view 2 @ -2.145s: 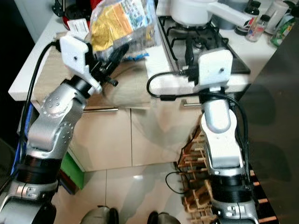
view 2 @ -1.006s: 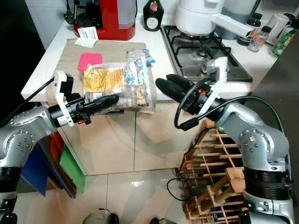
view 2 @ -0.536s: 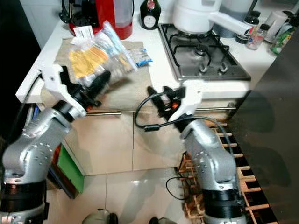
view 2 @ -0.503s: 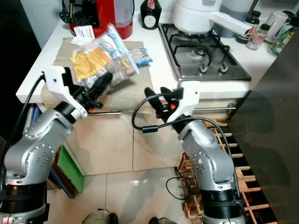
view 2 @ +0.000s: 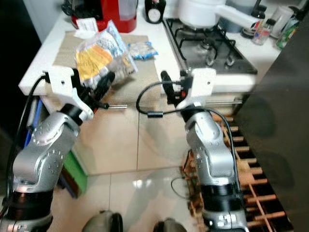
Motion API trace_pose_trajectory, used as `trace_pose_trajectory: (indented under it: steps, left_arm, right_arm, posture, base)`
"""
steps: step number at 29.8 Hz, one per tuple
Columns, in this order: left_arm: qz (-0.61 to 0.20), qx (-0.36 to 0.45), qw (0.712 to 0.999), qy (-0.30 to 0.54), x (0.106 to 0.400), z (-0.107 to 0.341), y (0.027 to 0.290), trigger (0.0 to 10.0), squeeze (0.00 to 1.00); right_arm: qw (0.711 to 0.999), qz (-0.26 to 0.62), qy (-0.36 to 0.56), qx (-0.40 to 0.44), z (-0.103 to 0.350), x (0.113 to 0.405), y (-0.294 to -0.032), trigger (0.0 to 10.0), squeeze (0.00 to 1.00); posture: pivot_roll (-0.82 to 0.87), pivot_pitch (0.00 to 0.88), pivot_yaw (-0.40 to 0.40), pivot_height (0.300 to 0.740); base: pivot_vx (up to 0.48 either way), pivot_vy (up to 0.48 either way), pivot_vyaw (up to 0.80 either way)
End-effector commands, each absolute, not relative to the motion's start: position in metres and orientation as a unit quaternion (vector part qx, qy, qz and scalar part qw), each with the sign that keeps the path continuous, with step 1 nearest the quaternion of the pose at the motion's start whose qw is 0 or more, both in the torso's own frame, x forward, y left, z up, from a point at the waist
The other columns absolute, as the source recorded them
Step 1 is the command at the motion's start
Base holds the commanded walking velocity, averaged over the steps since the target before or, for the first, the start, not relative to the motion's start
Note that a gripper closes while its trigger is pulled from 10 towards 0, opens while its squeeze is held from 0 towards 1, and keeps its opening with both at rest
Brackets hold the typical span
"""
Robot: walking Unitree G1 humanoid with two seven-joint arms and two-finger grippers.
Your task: Restocking fridge
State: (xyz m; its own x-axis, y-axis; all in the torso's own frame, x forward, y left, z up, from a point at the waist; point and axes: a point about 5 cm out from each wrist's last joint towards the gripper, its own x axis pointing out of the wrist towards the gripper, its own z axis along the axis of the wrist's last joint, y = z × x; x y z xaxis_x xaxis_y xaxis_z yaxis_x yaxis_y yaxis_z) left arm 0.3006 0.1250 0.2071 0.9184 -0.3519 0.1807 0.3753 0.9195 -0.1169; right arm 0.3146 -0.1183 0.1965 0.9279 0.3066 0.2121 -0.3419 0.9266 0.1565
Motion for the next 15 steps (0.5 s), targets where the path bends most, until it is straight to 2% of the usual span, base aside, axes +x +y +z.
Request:
trace_pose_trajectory:
  steps: [1,15]
  left_arm:
    - [-0.195,-0.07,0.973,-0.097,0.2999,0.2128,0.1189,10.0,0.0]
    - [-0.177,-0.048,0.979,-0.094,0.3037,0.2059,0.1156,10.0,0.0]
  right_arm:
    - [0.979,0.156,-0.096,0.088,0.1945,0.3149,-0.1229,10.0,0.0]
    - [0.982,0.151,-0.091,0.074,0.1875,0.3187,-0.1226,10.0,0.0]
  posture:
    - [-0.04,0.0,-0.042,0.74]
    - [-0.04,0.0,-0.036,0.74]
  base:
    - [-0.326,0.0,0.0]
    - [-0.324,0.0,0.0]
